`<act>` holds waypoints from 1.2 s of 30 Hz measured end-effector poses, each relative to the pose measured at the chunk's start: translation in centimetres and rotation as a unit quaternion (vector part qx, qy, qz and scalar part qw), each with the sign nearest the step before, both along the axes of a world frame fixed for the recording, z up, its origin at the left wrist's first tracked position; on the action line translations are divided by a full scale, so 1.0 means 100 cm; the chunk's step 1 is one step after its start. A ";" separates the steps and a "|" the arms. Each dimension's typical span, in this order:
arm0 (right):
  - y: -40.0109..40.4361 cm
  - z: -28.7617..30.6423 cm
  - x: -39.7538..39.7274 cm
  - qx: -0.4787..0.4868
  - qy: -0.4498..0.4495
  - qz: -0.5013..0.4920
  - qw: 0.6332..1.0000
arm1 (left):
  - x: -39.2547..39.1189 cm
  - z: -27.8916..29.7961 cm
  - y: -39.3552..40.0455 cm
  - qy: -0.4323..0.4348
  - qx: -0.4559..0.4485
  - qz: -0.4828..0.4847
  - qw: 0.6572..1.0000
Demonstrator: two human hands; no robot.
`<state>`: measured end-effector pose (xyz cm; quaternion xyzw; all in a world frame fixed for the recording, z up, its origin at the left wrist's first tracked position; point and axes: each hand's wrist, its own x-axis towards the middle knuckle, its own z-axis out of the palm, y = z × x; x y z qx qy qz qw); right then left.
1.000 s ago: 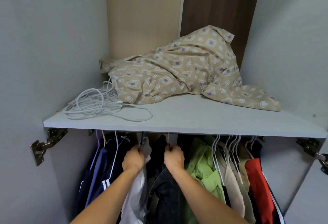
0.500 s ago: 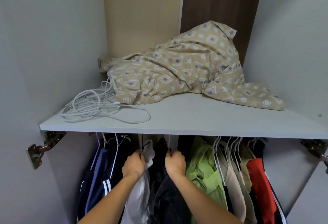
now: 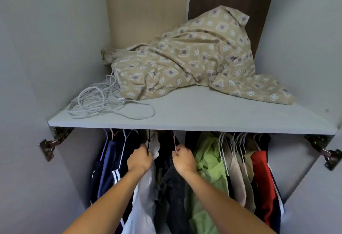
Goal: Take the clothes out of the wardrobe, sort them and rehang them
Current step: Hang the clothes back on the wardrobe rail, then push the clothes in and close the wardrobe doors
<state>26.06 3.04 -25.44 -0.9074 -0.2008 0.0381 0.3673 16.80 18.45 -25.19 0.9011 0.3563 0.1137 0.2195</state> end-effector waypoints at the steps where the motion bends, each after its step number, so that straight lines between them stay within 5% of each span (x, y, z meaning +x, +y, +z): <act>1: -0.007 0.004 -0.003 -0.009 -0.010 0.008 1.000 | -0.003 0.011 -0.004 0.022 0.000 -0.004 1.000; 7: -0.063 0.042 -0.027 -0.057 -0.049 0.069 0.995 | -0.033 0.061 -0.043 0.035 0.024 -0.045 0.998; 20: -0.187 0.068 -0.102 -0.053 -0.104 0.121 0.986 | -0.124 0.064 -0.153 -0.010 0.102 -0.094 0.990; 36: -0.359 0.091 -0.294 -0.046 -0.169 -0.131 0.976 | -0.182 0.113 -0.290 -0.160 0.197 -0.395 0.883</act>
